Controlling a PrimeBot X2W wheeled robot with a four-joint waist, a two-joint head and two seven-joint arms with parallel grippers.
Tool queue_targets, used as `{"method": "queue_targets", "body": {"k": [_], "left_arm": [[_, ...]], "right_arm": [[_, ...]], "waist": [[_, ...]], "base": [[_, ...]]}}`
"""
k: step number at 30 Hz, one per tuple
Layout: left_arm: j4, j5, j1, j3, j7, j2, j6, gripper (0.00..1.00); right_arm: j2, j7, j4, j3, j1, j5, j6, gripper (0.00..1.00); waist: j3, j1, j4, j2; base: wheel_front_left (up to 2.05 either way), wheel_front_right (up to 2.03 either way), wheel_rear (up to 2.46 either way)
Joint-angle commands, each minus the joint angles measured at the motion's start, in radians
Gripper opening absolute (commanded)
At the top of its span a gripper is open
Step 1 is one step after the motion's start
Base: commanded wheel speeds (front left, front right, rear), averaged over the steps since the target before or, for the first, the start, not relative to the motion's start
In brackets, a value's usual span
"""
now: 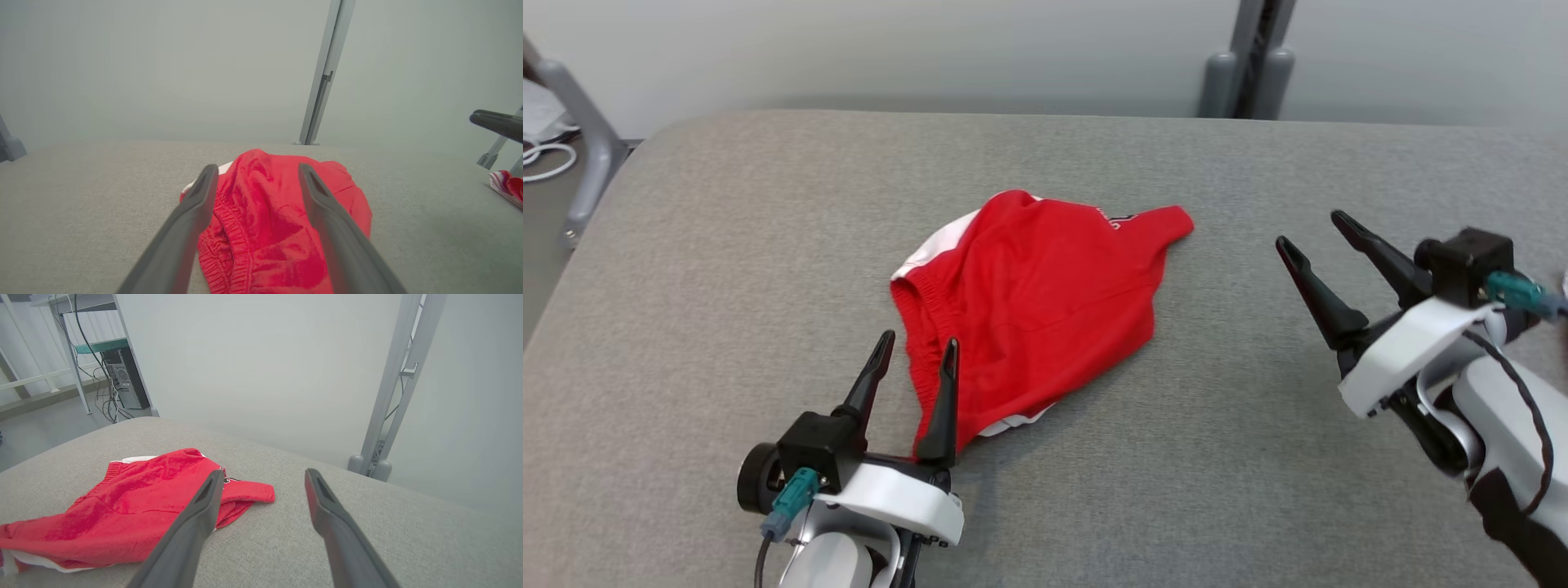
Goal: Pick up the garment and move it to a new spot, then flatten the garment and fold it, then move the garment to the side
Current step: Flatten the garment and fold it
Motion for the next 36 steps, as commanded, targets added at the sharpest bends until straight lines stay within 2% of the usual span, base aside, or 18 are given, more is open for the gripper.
{"method": "queue_targets", "body": {"k": [1, 7, 11, 16, 20, 28, 29, 30, 31, 36], "left_arm": [[0.023, 0.009, 0.005, -0.003, -0.003, 0.004, 0.000, 1.00], [0.158, 0.007, -0.022, -0.001, -0.003, 0.004, 0.035, 1.00], [0.238, 0.007, -0.066, -0.010, 0.022, 0.006, 0.030, 1.00], [0.298, -0.002, -0.122, -0.006, 0.044, 0.011, 0.024, 1.00], [0.373, -0.008, -0.192, 0.000, 0.111, 0.027, 0.028, 1.00], [0.483, -0.027, -0.292, 0.004, 0.175, 0.042, 0.008, 1.00], [0.488, -0.033, -0.301, 0.008, 0.168, 0.040, 0.006, 0.69], [0.495, -0.036, -0.306, 0.011, 0.165, 0.040, 0.001, 0.06], [0.501, -0.039, -0.310, 0.011, 0.159, 0.039, -0.002, 0.00], [0.513, -0.056, -0.344, 0.034, 0.112, 0.049, 0.005, 0.00]], "right_arm": [[0.013, -0.008, -0.001, -0.039, 0.042, -0.023, -0.001, 1.00], [0.075, -0.009, -0.046, -0.185, 0.166, -0.131, -0.001, 1.00], [0.107, 0.002, -0.087, -0.243, 0.207, -0.185, -0.001, 1.00], [0.132, 0.027, -0.124, -0.283, 0.232, -0.226, -0.001, 1.00], [0.150, 0.045, -0.160, -0.309, 0.247, -0.255, -0.001, 1.00], [0.174, 0.064, -0.198, -0.344, 0.267, -0.290, -0.001, 1.00], [0.177, 0.066, -0.201, -0.346, 0.268, -0.293, -0.001, 1.00], [0.179, 0.068, -0.204, -0.348, 0.269, -0.294, -0.001, 1.00], [0.181, 0.069, -0.206, -0.350, 0.270, -0.296, -0.001, 1.00], [0.191, 0.070, -0.214, -0.355, 0.274, -0.306, -0.001, 1.00]], "waist": [[0.001, 0.0000, -0.026, 0.0000], [0.001, 0.0000, -0.066, 0.0000], [0.007, 0.0000, -0.085, 0.0000], [0.021, 0.0000, -0.102, 0.0000], [0.039, 0.0000, -0.121, 0.0000], [0.071, 0.0000, -0.156, 0.0000], [0.073, 0.0000, -0.158, 0.0000], [0.075, 0.0000, -0.160, 0.0000], [0.077, 0.0000, -0.161, 0.0000], [0.085, 0.0000, -0.165, 0.0000]], "base": [[0.00, 0.00, 0.00], [0.00, 0.00, 0.00], [0.00, 0.00, 0.00], [0.00, 0.00, 0.00], [0.00, 0.00, 0.00], [0.00, 0.00, 0.00], [0.00, 0.00, 0.00], [0.00, 0.00, 0.00], [0.00, 0.00, 0.00], [0.00, 0.00, 0.00]]}}
